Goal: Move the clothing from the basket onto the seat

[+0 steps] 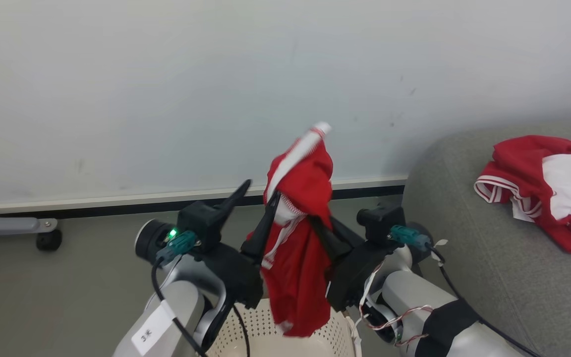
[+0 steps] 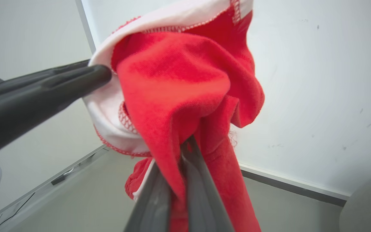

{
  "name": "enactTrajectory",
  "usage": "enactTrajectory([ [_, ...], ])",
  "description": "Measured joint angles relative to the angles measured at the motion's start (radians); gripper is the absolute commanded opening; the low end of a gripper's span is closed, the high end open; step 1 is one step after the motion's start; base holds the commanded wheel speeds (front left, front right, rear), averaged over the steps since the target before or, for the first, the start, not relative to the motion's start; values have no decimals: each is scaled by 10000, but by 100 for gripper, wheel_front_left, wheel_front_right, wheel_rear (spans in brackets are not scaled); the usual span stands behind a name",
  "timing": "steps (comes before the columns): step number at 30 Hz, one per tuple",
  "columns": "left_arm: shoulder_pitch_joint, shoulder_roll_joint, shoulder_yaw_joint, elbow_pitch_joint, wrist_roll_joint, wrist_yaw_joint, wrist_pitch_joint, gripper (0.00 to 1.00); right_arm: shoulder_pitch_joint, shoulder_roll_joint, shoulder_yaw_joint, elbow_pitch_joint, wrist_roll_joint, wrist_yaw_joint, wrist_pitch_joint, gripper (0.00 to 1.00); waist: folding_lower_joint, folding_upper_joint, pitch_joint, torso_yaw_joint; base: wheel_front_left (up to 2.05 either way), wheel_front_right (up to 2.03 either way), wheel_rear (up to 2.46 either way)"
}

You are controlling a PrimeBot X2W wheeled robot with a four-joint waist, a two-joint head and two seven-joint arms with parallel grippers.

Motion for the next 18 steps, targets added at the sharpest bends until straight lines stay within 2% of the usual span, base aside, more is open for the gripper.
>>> enactTrajectory([
  [5,461,234,199,157,-65,121,-242,100,-56,-77,-546,94,-6,0,0,0,0,0,27,-337,0,0,0],
  [8,741,265,230,157,-232,157,-372,100,-44,-372,-788,-2,-38,-31,0,0,0,0,32,-562,0,0,0],
  [18,1986,226,-17,33,-291,153,-750,100,541,-1753,-1687,-1214,-399,-602,0,0,1,0,13,-1463,0,0,0],
])
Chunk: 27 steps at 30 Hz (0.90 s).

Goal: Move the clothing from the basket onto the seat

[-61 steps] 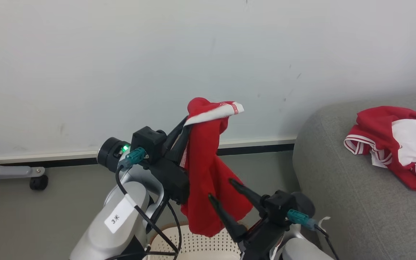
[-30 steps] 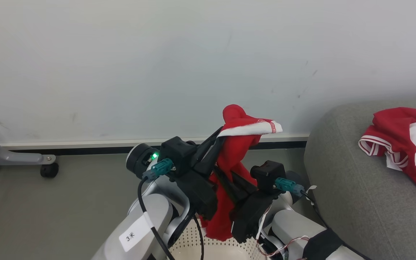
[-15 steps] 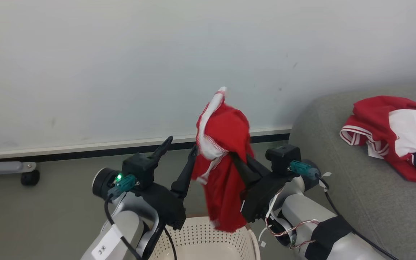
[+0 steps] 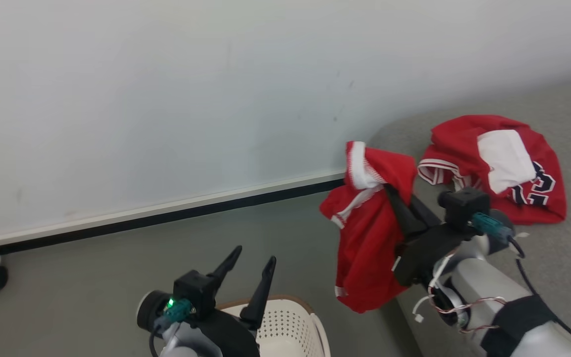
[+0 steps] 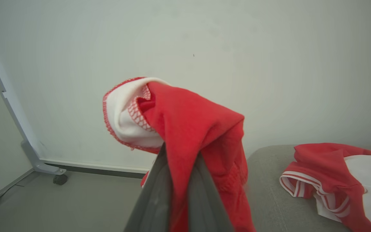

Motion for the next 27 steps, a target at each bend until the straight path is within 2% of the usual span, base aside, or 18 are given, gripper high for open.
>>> enactTrajectory([
  [4,370,-77,-222,-155,0,-4,-92,100,443,-633,-307,-627,-230,-278,0,0,0,0,-3,-432,0,0,0],
  [11,704,-194,-527,-445,21,-8,-198,100,1077,-1430,-809,-1758,-560,-539,0,0,-1,0,30,-1255,0,0,0],
  [20,775,-303,-807,-811,157,17,-270,100,1302,-1977,-1264,-2623,-769,-627,0,0,-1,-1,256,-2276,0,0,0],
  [27,645,-341,-1078,-997,512,21,-270,100,1247,-2351,-1710,-2759,-945,-673,0,0,0,0,804,-2577,0,0,0],
])
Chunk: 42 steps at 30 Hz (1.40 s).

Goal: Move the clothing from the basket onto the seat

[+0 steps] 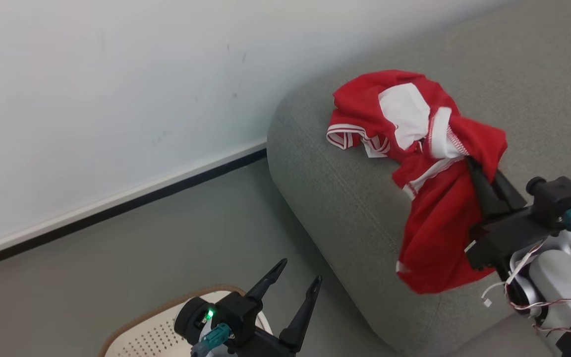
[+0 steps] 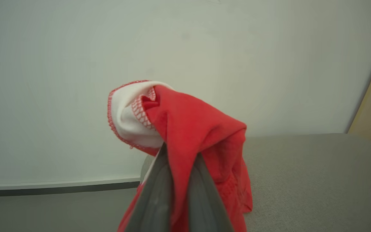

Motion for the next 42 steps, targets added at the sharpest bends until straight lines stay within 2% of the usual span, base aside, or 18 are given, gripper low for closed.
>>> enactTrajectory([
  [4,-74,38,-4,-274,105,84,4,100,-466,-100,-320,29,6,4,0,0,0,0,378,17,0,0,0],
  [9,-402,265,36,-748,244,157,69,100,-2095,-360,-894,412,58,199,-2,0,0,1,941,128,0,0,0],
  [15,-1127,339,146,-1440,537,161,249,100,-4389,-608,-1398,1546,82,487,119,0,1,1,1721,336,0,0,0],
  [20,-1607,368,142,-1969,698,157,433,100,-5868,-899,-1902,2721,180,546,366,0,2,1,2412,575,0,0,0],
  [25,-2050,357,-46,-2385,871,150,669,100,-6761,-1476,-2232,3914,199,554,566,0,2,1,3100,912,0,0,0],
  [29,-2406,337,-134,-2667,1143,142,911,100,-6994,-1843,-1998,4493,-242,506,711,0,2,1,3631,1264,0,0,0],
  [35,-2843,368,-144,-3003,1323,140,1145,100,-7107,-1538,-1904,5085,-276,311,798,0,3,2,4332,1719,0,0,0],
  [42,-3362,506,-142,-3060,1475,44,1279,100,-7415,-171,-1503,6264,-337,234,794,0,4,3,5408,2308,0,0,0],
])
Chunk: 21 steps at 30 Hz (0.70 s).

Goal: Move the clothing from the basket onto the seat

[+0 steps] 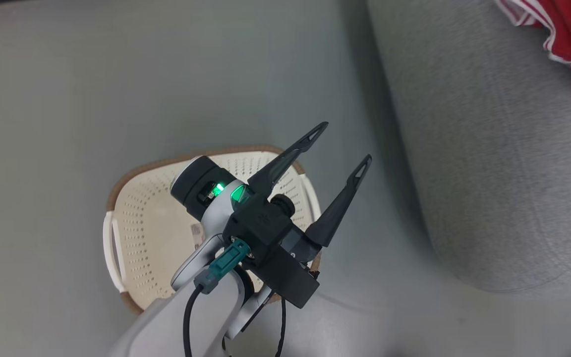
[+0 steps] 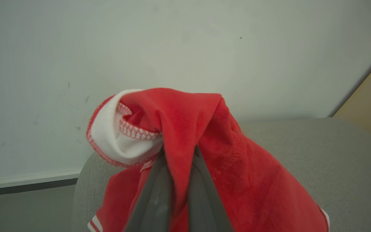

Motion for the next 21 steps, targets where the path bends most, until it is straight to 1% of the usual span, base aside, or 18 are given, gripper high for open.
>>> enactTrajectory([
  [2,-39,0,-10,19,21,-65,0,100,3,107,48,278,0,0,-4,0,-2,0,193,112,0,0,0],
  [7,-182,31,6,88,194,-67,-2,100,1,182,127,863,-19,23,-127,0,-2,0,502,282,0,0,0],
  [8,-181,44,8,128,198,-67,-2,100,-1,232,128,976,-27,61,-182,26,-2,0,521,281,0,0,0],
  [9,-181,67,13,169,203,-67,-6,100,-3,297,153,1085,-29,100,-194,44,-2,1,522,268,0,0,0],
  [10,-181,90,17,211,203,-67,-15,100,-3,347,184,1154,-31,134,-201,100,-3,0,512,247,0,0,0],
  [16,-177,198,130,493,201,-65,-150,100,-3,685,299,1480,-86,368,-447,100,-4,-2,315,23,0,0,0],
  [21,-115,362,360,886,153,-63,-297,100,128,1177,357,1716,-82,715,-550,100,-5,-2,4,-226,0,0,0],
])
